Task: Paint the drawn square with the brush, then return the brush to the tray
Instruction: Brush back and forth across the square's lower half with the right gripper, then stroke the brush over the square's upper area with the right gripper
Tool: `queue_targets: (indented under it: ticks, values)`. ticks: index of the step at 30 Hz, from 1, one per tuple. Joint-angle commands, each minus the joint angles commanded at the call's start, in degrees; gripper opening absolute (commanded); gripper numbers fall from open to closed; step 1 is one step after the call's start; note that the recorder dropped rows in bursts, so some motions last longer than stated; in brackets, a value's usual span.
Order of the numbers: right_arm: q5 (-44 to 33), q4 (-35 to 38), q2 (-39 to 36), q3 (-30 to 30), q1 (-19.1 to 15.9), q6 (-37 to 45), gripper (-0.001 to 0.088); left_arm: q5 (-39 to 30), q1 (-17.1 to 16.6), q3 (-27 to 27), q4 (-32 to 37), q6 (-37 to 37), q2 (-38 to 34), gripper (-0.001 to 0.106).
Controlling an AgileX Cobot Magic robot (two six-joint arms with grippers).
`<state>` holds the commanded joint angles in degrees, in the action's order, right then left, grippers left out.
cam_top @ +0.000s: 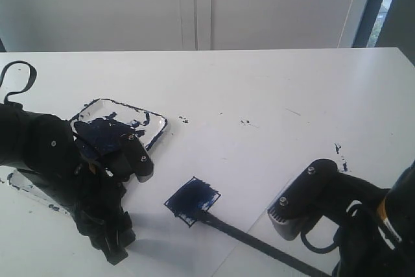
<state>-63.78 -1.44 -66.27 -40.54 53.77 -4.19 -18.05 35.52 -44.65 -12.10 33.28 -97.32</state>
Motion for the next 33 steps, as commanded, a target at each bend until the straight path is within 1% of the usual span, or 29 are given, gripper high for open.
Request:
queue_targets:
  ticks: [8, 14, 17, 21, 27, 30, 33]
  values:
    - [0.11, -3.27, 0.00, 0.00, 0.00, -2.46, 0.0000, 0.00, 0.00, 0.00, 0.00, 0.00, 0.00, 0.057]
    - [0.23, -3.96, 0.00, 0.00, 0.00, -3.59, 0.0000, 0.00, 0.00, 0.00, 0.00, 0.00, 0.00, 0.057]
    - [-0.10, -2.54, 0.00, 0.00, 0.00, -2.44, 0.0000, 0.00, 0.00, 0.00, 0.00, 0.00, 0.00, 0.057]
    - [-0.47, 1.84, 0.00, 0.00, 0.00, 0.87, 0.0000, 0.00, 0.00, 0.00, 0.00, 0.00, 0.00, 0.057]
    - [-0.35, 6.48, 0.00, 0.00, 0.00, 4.19, 0.0000, 0.00, 0.00, 0.00, 0.00, 0.00, 0.00, 0.057]
    - [-0.47, 8.27, 0.00, 0.00, 0.00, 5.67, 0.0000, 0.00, 0.00, 0.00, 0.00, 0.00, 0.00, 0.057]
    - [-0.28, 7.78, 0.00, 0.00, 0.00, 5.55, 0.0000, 0.00, 0.00, 0.00, 0.00, 0.00, 0.00, 0.057]
